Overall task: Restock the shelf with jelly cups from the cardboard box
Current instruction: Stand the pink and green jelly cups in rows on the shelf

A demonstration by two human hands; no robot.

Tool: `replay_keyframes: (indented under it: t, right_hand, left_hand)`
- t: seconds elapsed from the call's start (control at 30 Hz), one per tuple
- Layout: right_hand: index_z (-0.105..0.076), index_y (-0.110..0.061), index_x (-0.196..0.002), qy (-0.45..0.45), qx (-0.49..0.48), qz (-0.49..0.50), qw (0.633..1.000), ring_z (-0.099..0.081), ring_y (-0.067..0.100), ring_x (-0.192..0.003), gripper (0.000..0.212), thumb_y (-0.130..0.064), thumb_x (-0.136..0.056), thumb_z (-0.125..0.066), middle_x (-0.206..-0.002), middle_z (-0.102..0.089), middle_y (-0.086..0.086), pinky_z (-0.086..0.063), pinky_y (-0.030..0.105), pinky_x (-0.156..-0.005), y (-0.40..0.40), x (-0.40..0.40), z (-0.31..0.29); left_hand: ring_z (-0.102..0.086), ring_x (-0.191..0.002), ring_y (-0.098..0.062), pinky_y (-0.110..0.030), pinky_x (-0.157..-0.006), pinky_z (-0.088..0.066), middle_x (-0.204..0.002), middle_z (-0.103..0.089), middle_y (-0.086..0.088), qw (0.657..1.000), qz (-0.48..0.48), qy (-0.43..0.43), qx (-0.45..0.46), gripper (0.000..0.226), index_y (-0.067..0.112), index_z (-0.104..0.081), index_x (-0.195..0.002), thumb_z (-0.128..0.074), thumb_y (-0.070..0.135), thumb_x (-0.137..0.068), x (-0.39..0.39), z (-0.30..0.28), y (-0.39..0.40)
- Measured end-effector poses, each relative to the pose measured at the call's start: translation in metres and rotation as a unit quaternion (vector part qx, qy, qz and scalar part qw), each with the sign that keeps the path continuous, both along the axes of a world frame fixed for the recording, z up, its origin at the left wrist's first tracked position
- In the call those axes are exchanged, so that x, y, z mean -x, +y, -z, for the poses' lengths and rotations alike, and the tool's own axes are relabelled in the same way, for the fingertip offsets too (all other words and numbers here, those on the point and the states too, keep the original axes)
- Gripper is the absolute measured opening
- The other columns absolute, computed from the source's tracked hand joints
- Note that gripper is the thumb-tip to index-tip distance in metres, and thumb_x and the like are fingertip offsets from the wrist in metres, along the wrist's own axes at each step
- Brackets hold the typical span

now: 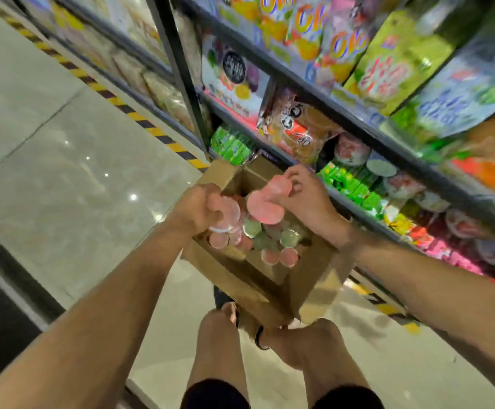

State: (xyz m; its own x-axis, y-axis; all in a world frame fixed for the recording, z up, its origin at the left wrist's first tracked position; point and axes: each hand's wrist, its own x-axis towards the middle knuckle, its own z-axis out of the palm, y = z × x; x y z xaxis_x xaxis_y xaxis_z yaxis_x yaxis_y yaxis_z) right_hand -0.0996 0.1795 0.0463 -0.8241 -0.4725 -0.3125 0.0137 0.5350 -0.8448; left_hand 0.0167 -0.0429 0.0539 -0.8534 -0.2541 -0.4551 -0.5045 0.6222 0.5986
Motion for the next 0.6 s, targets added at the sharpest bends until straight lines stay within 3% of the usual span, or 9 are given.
replay_keyframes:
  t: [0.07, 0.17, 0.27, 0.37, 0.43, 0.53, 0.6]
  right_hand:
    - [-0.054, -0.025, -0.101, 0.024, -0.009, -0.037, 0.999, -0.053, 0.006, -0.070, 0.053, -0.043, -0.064, -0.089, -0.088, -0.059, -0.009, -0.044, 0.025, -0.064, 0.000, 0.002, -0.047]
    - [-0.054, -0.028, -0.105, 0.070, -0.016, -0.098, 0.993, -0.057, 0.011, -0.083, 0.055, -0.046, -0.065, -0.087, -0.098, -0.061, -0.008, -0.051, 0.034, -0.073, 0.000, 0.001, -0.118]
    - [-0.056, -0.034, -0.107, 0.125, -0.028, -0.130, 0.983, -0.059, 0.009, -0.091, 0.052, -0.046, -0.066, -0.085, -0.099, -0.061, -0.012, -0.051, 0.034, -0.080, 0.003, 0.002, -0.180]
    - [-0.059, -0.027, -0.105, 0.167, 0.009, -0.140, 0.976, -0.056, -0.005, -0.079, 0.048, -0.045, -0.069, -0.085, -0.087, -0.059, -0.016, -0.046, 0.026, -0.073, 0.007, 0.003, -0.250]
    - [-0.060, -0.022, -0.105, 0.186, 0.022, -0.136, 0.973, -0.053, -0.002, -0.072, 0.048, -0.041, -0.070, -0.087, -0.084, -0.058, -0.014, -0.043, 0.023, -0.067, 0.009, 0.001, -0.298]
    - [-0.060, -0.022, -0.107, 0.229, 0.030, -0.125, 0.965, -0.059, 0.011, -0.079, 0.054, -0.046, -0.067, -0.087, -0.090, -0.062, -0.007, -0.051, 0.035, -0.073, 0.006, 0.004, -0.362]
    - [-0.061, -0.022, -0.105, 0.260, 0.042, -0.119, 0.957, -0.058, 0.010, -0.077, 0.052, -0.045, -0.067, -0.088, -0.089, -0.062, -0.010, -0.052, 0.033, -0.072, 0.004, 0.009, -0.408]
  left_hand:
    - [-0.061, -0.101, -0.035, -0.040, -0.087, -0.049, -0.107, -0.065, -0.020, 0.999, 0.012, 0.027, 0.019, 0.059, 0.006, -0.057, -0.125, -0.074, 0.016, -0.070, 0.006, -0.045, -0.004]
    - [-0.059, -0.091, -0.030, -0.040, -0.081, -0.049, -0.099, -0.063, -0.014, 0.997, 0.029, 0.037, 0.059, 0.051, 0.009, -0.053, -0.119, -0.076, 0.011, -0.074, 0.013, -0.121, -0.013]
    - [-0.063, -0.094, -0.032, -0.044, -0.085, -0.051, -0.100, -0.065, -0.013, 0.993, 0.053, 0.063, 0.079, 0.048, 0.010, -0.056, -0.114, -0.079, 0.019, -0.073, 0.012, -0.195, -0.023]
    - [-0.062, -0.093, -0.029, -0.037, -0.078, -0.049, -0.094, -0.063, -0.005, 0.984, 0.106, 0.071, 0.128, 0.045, 0.015, -0.060, -0.109, -0.074, 0.035, -0.070, 0.010, -0.271, -0.029]
    - [-0.063, -0.095, -0.026, -0.036, -0.078, -0.049, -0.094, -0.063, 0.002, 0.975, 0.134, 0.076, 0.157, 0.040, 0.026, -0.059, -0.103, -0.067, 0.043, -0.069, 0.010, -0.317, -0.028]
    - [-0.061, -0.106, -0.022, -0.033, -0.084, -0.050, -0.112, -0.065, 0.002, 0.964, 0.158, 0.097, 0.192, 0.044, 0.026, -0.061, -0.117, -0.071, 0.041, -0.077, 0.015, -0.375, -0.025]
    - [-0.059, -0.105, -0.018, -0.029, -0.082, -0.045, -0.120, -0.062, 0.002, 0.954, 0.165, 0.132, 0.212, 0.049, 0.022, -0.058, -0.126, -0.072, 0.038, -0.083, 0.020, -0.415, -0.026]
